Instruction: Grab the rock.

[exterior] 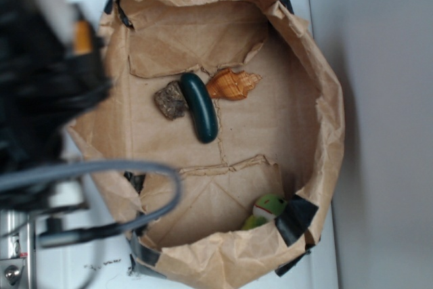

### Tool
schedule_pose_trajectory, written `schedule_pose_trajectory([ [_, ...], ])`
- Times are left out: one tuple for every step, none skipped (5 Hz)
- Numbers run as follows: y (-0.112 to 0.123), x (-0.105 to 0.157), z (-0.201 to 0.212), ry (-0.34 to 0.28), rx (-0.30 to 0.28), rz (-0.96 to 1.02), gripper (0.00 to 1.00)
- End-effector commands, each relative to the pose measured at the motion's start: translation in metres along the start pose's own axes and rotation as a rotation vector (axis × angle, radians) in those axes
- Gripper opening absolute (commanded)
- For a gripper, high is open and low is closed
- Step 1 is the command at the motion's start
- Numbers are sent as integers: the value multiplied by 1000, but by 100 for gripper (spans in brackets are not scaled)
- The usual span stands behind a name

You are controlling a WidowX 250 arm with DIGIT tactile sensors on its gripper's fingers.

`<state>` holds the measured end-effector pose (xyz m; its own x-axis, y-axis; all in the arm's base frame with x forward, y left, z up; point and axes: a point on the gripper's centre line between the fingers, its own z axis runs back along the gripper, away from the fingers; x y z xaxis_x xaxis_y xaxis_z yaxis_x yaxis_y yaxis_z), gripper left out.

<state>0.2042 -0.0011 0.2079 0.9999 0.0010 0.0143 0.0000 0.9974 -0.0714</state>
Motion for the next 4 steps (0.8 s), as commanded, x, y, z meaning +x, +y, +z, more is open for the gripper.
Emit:
schedule_pose_trajectory([
  [20,32,0,-17,-29,-22,100],
  [20,32,0,-17,-29,-22,100],
  [20,32,0,-17,-29,-22,100],
  [23,46,-47,-51,56,-96,100],
])
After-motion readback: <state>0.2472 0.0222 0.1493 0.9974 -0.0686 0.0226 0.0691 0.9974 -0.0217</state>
